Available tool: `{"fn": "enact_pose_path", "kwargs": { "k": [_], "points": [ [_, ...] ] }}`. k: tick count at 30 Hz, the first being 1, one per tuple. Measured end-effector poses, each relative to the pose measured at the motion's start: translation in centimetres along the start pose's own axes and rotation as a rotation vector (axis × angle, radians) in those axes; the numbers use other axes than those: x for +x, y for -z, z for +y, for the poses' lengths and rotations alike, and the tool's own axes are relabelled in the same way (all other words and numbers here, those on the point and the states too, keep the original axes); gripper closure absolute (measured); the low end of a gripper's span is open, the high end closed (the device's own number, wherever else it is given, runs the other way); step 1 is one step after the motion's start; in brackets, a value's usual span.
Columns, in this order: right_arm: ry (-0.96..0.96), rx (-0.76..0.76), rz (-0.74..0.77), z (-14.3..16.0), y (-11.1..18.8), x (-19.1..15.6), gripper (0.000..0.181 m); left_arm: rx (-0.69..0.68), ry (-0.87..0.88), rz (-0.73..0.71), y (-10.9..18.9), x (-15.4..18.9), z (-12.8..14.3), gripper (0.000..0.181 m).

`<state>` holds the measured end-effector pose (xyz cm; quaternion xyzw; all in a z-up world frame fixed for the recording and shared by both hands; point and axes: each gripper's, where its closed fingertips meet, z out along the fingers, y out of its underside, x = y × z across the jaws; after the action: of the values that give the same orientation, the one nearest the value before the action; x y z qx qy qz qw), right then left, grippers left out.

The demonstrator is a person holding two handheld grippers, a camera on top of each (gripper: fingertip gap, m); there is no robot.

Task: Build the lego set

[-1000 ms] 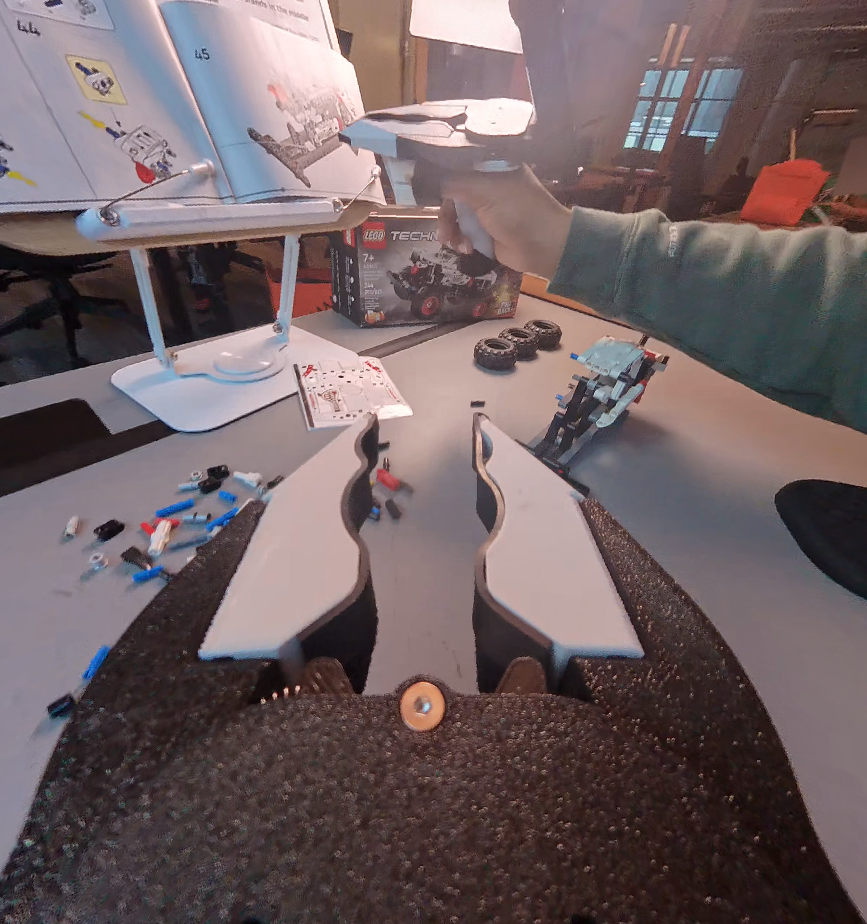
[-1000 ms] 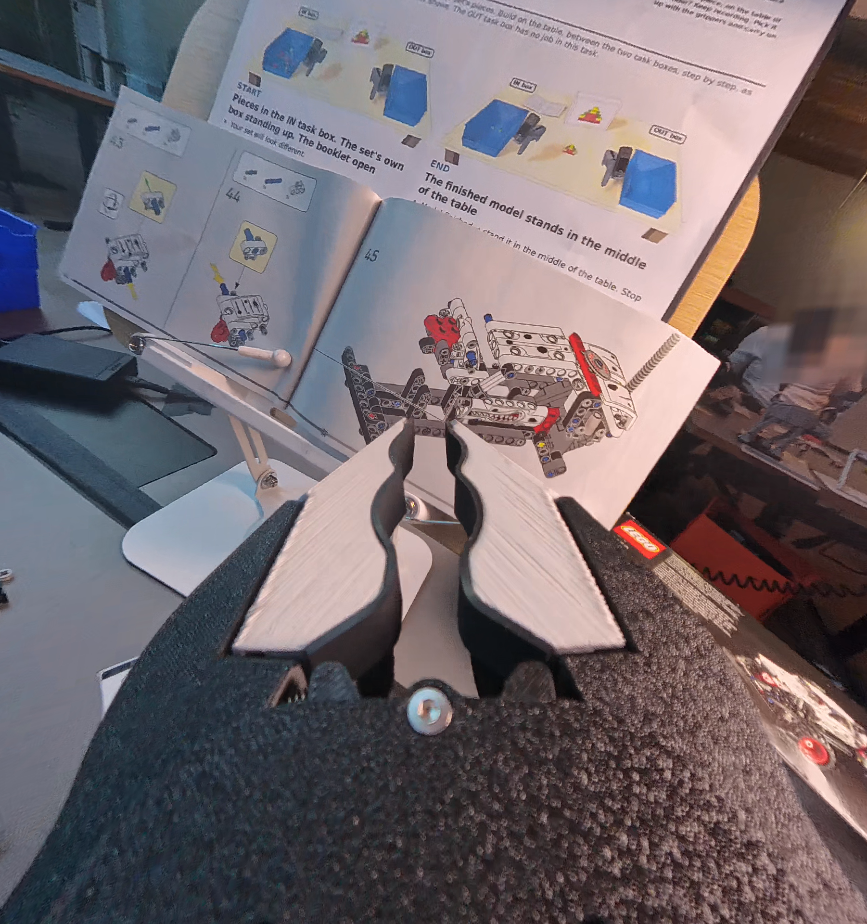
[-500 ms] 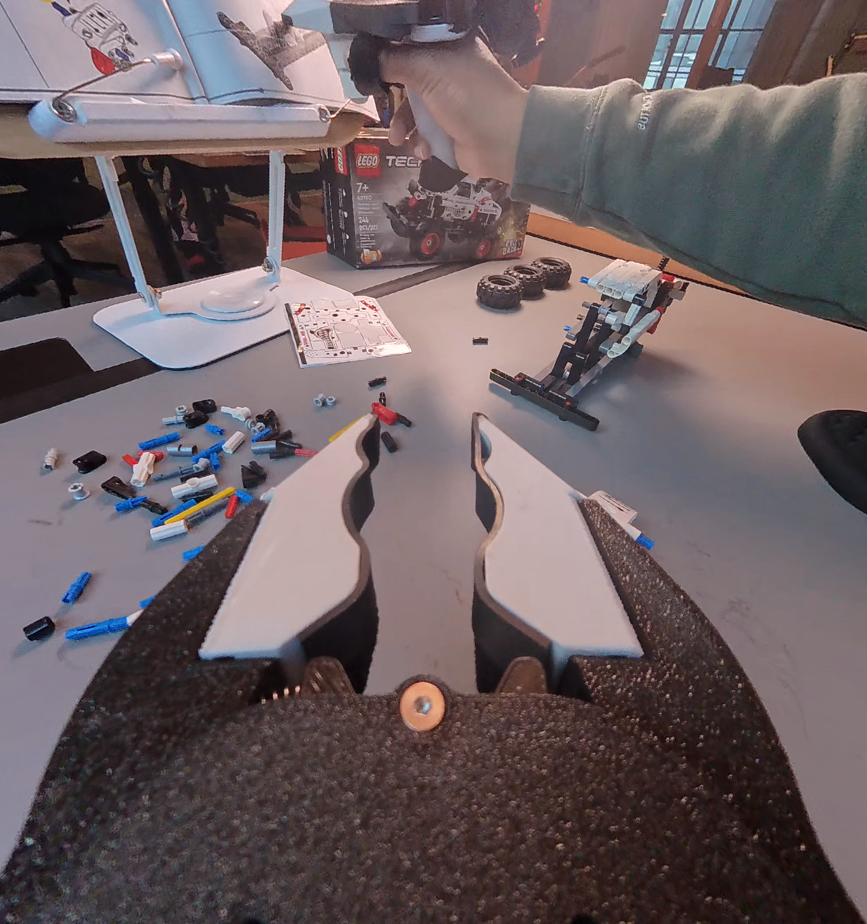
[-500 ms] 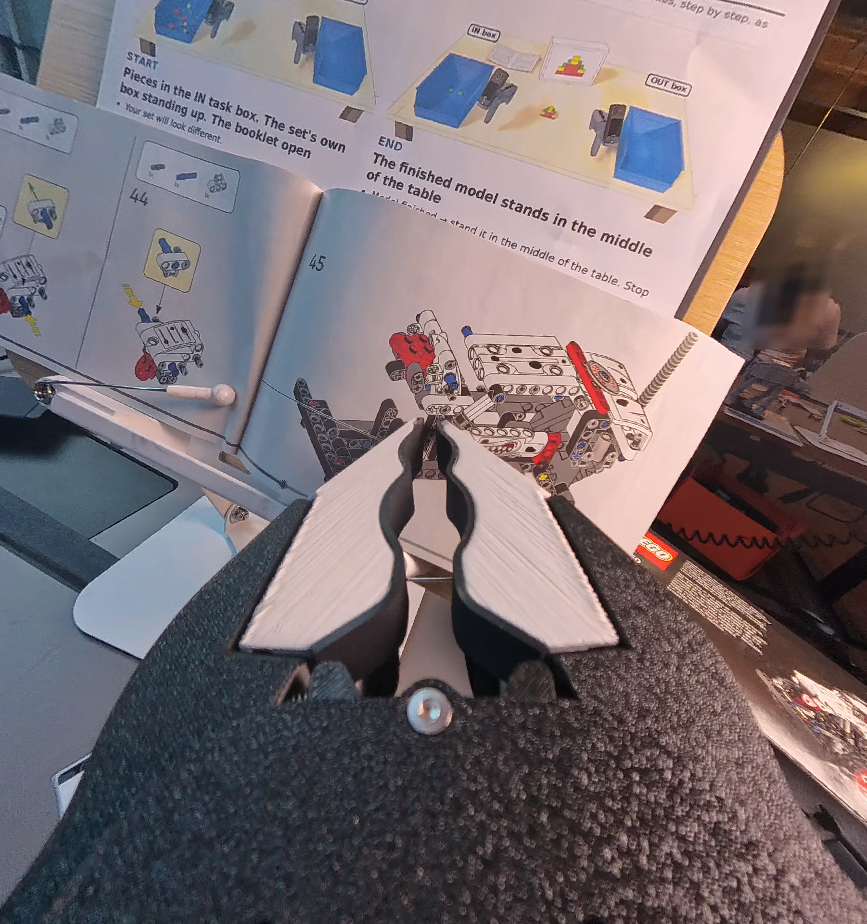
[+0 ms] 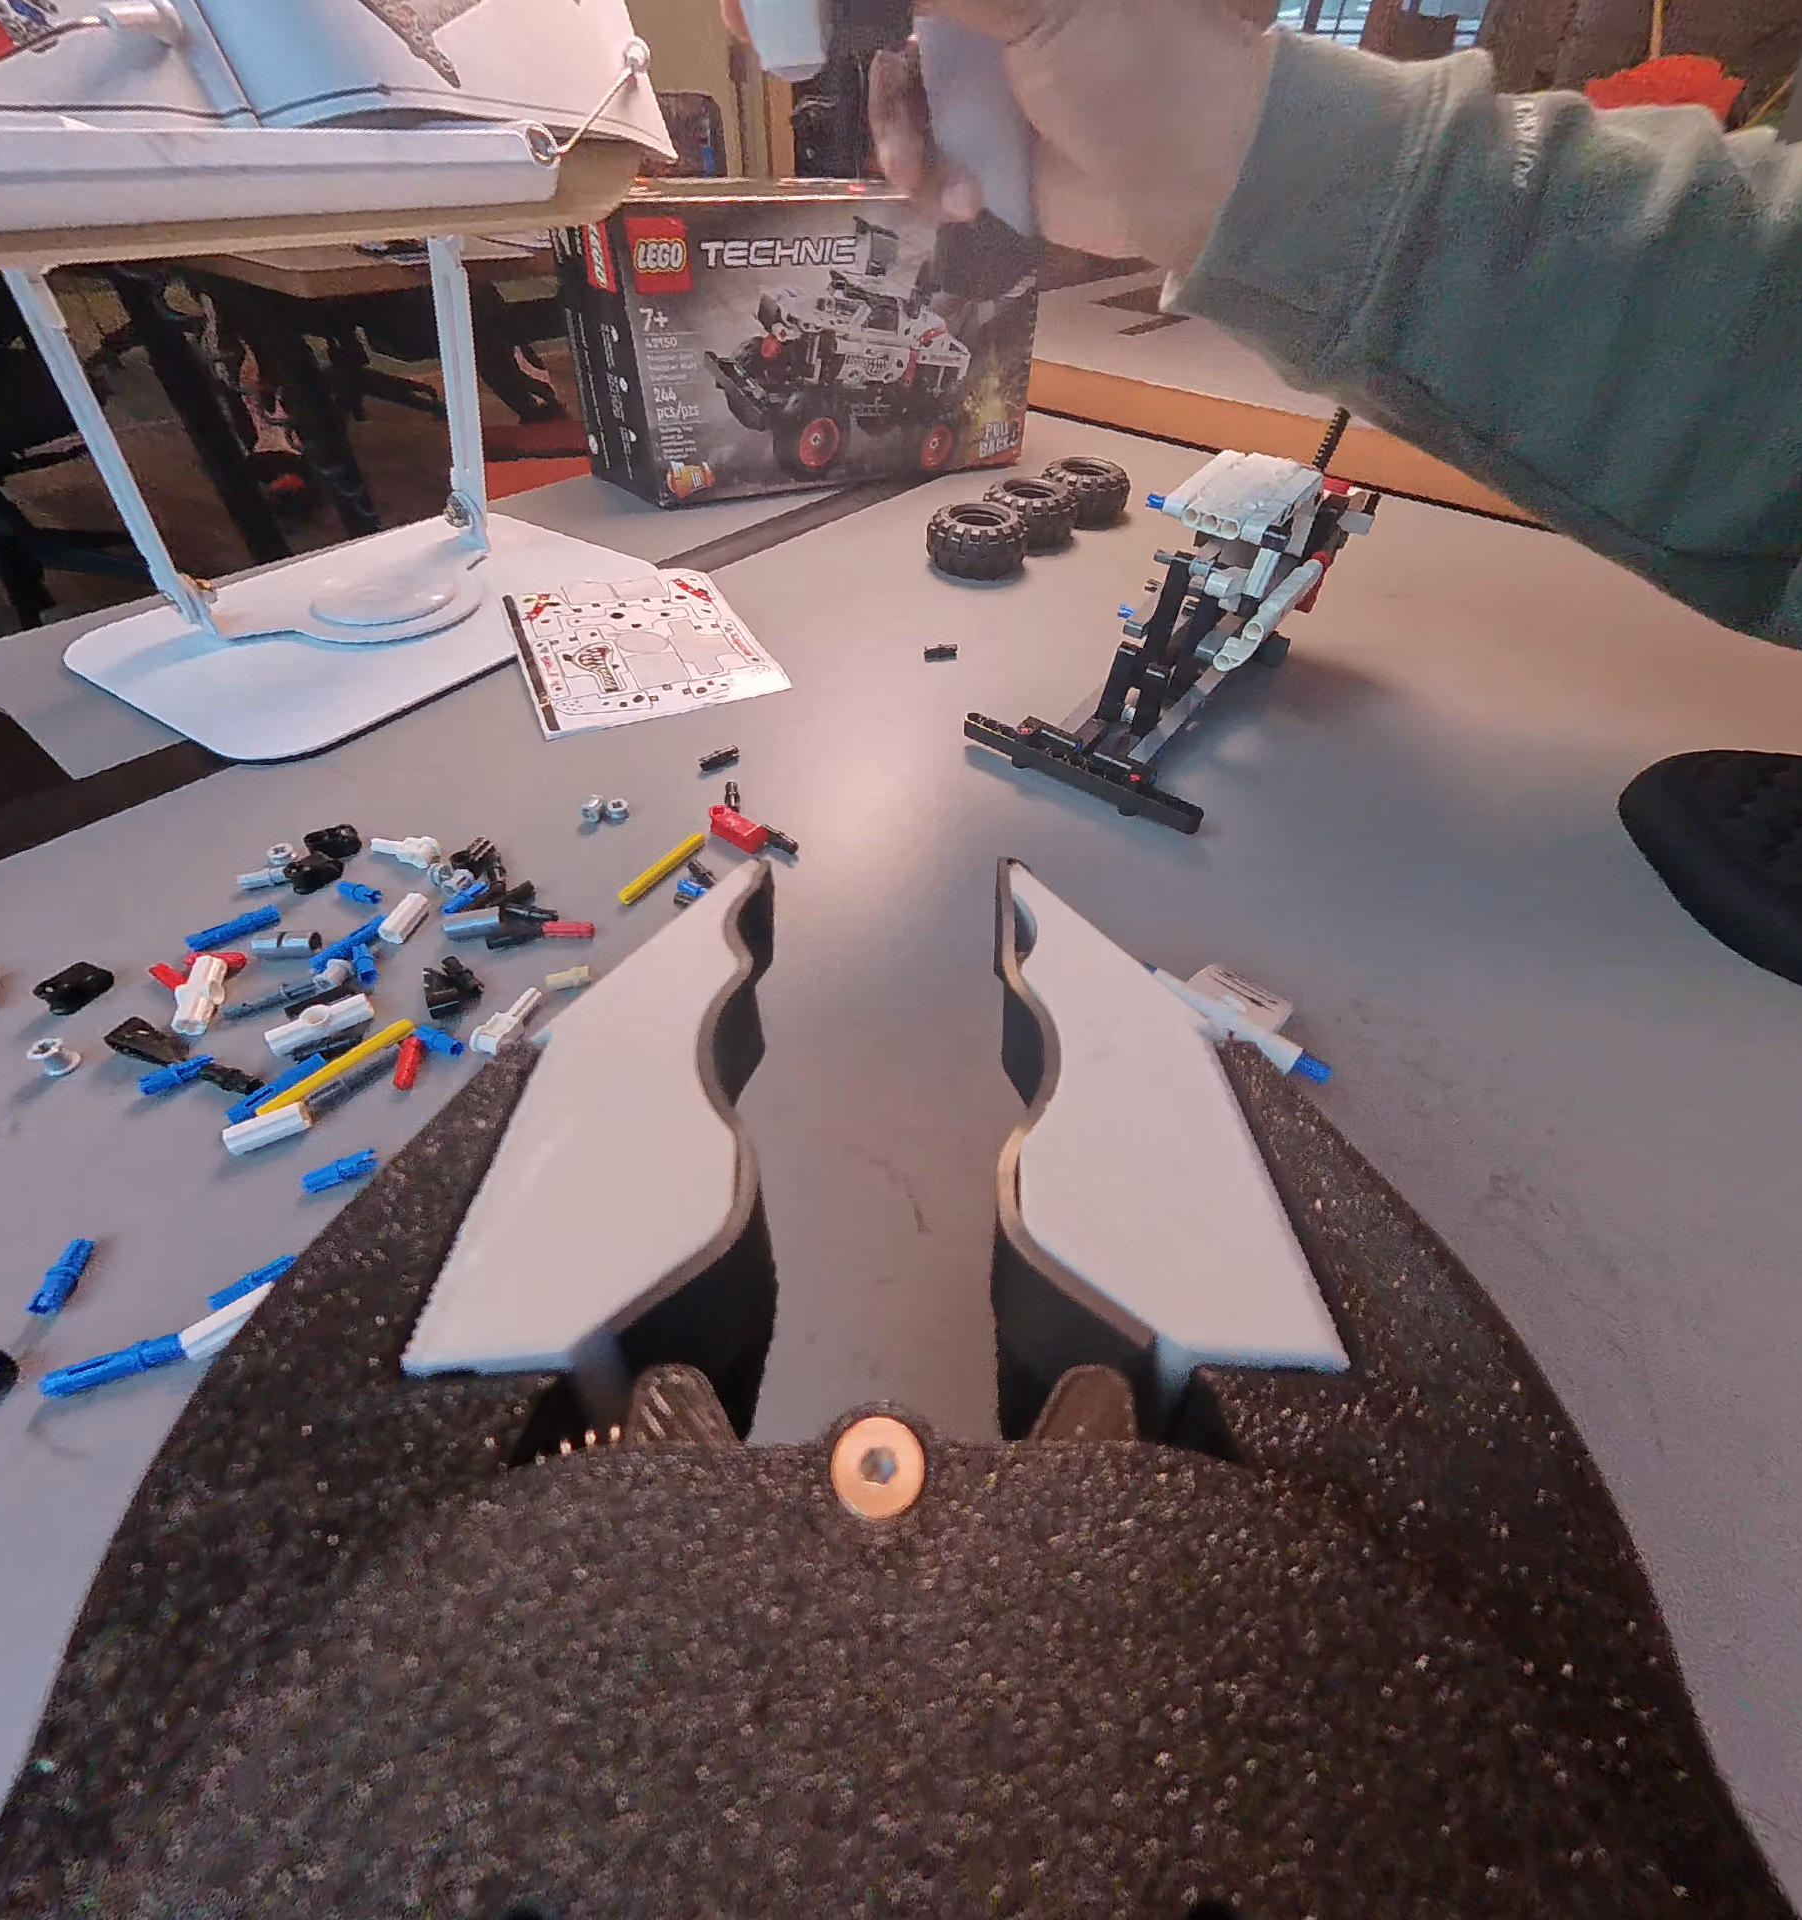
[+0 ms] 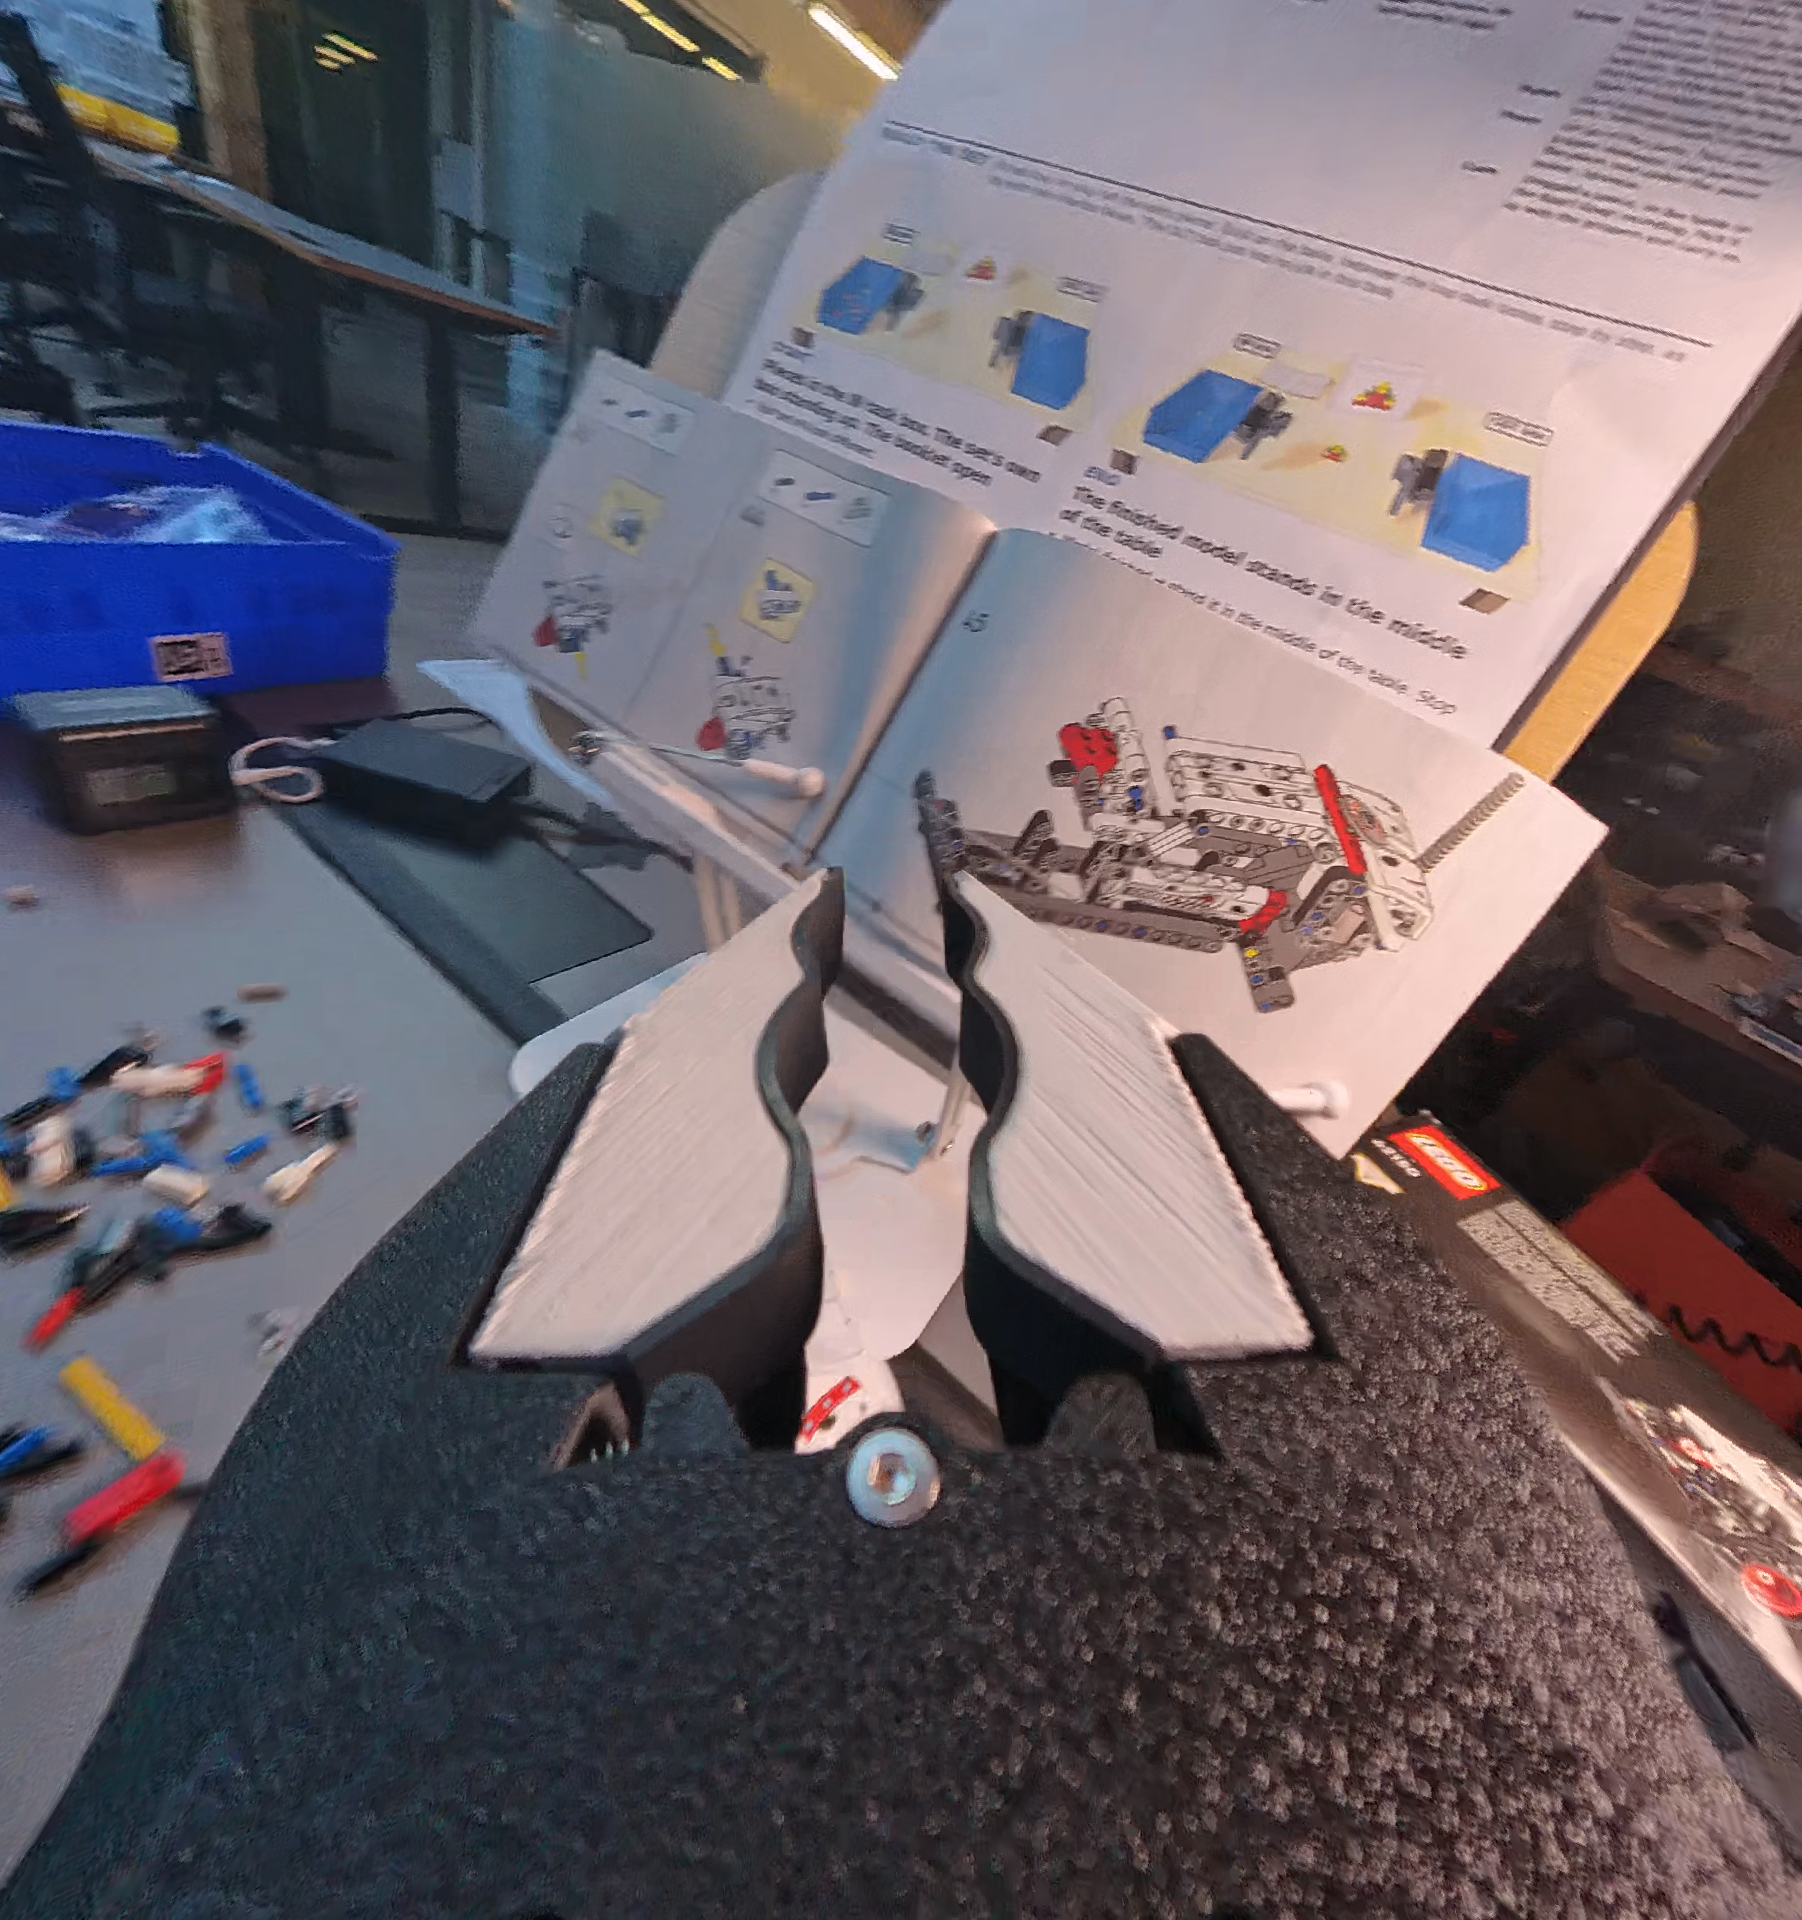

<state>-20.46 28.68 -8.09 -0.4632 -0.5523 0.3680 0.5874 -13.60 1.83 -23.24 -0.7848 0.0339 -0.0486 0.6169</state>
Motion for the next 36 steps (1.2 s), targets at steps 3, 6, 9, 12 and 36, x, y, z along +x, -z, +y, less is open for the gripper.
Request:
{"fn": "enact_pose_path", "kwargs": {
  "k": [3,6,9,12,36],
  "points": [
    [0.046,-0.082,-0.246,1.1,5.1,-4.5,0.154,-0.007,-0.006,0.035,-0.1,0.7,0.0,0.137],
    [0.087,-0.259,-0.525,4.4,11.7,-8.4,0.143,-0.022,-0.006,0.091,-0.1,1.6,0.0,0.133],
    [0.155,-0.499,-0.656,9.1,17.9,-9.1,0.124,-0.048,0.016,0.183,-0.1,2.9,0.1,0.127],
    [0.175,-0.692,-0.684,12.7,22.0,-8.2,0.106,-0.087,0.032,0.266,-0.2,4.4,0.7,0.12],
    [0.408,-0.653,-0.98,13.5,20.6,-16.1,0.136,-0.377,-0.185,0.372,-1.5,8.9,6.1,0.121]
  ]
}}
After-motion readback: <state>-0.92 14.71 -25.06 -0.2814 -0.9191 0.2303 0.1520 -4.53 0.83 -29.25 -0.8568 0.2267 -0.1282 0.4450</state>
